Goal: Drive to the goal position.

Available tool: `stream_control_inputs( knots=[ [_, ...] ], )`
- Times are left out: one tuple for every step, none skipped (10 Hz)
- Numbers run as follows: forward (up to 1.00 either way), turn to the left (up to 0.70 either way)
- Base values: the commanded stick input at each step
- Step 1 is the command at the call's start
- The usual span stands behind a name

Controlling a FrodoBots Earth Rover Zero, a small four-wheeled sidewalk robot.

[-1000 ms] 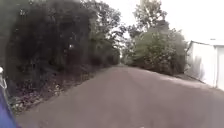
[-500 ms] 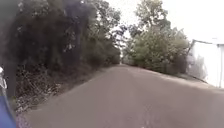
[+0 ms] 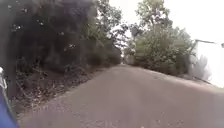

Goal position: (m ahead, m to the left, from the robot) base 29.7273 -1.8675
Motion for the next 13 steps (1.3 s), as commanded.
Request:
stream_control_inputs(
  knots=[
    [0.70,-0.01],
    [0.70,-0.01],
    [0.70,-0.01],
    [0.70,-0.01],
    [0.70,-0.01],
    [0.70,-0.01],
    [0.70,-0.01],
    [0.70,-0.01],
    [0.70,-0.01],
    [0.70,-0.01],
    [0.70,-0.01],
    [0.70,-0.01],
    [0.70,-0.01]
  ],
)
